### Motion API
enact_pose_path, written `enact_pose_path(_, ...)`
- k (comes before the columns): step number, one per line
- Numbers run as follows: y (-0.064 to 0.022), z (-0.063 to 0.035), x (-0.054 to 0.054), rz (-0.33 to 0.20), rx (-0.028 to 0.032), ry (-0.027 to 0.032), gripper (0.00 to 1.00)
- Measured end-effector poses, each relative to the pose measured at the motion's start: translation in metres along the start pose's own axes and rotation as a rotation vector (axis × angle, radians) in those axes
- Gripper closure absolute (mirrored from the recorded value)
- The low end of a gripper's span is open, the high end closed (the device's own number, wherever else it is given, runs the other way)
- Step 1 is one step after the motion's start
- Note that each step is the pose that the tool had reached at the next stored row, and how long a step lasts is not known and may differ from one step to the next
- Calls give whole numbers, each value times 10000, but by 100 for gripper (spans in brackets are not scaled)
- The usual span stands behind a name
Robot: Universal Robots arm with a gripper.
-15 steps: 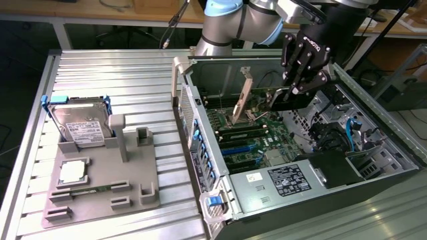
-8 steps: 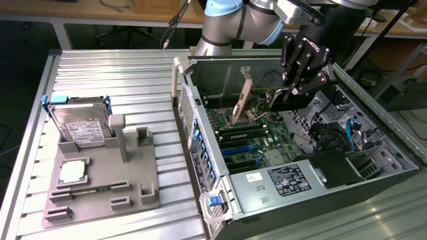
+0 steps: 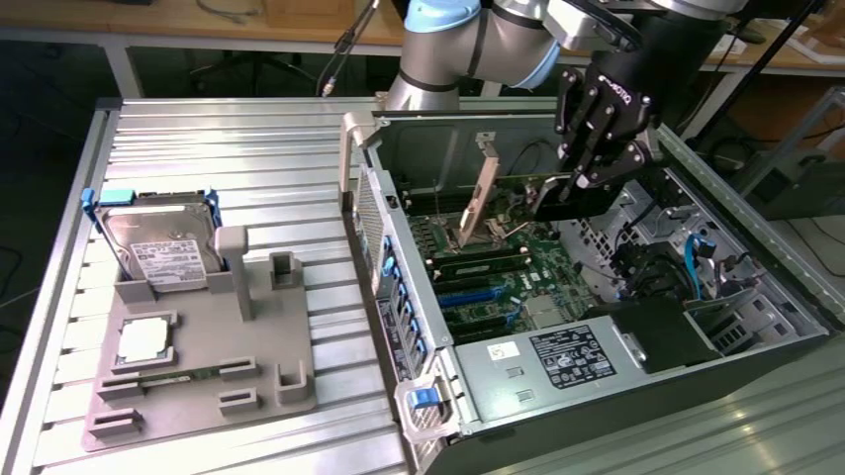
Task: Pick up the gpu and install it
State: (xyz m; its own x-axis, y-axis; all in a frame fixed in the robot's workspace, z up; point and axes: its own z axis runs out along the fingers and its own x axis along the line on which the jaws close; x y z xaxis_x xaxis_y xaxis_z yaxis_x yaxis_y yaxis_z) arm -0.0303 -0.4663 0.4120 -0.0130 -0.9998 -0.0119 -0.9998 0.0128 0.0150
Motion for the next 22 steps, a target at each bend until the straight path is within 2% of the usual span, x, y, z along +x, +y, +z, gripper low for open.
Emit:
enact_pose_path(3,0,31,-6,0,0,0,73)
enact_pose_path(22,-1,68,-8,0,0,0,73)
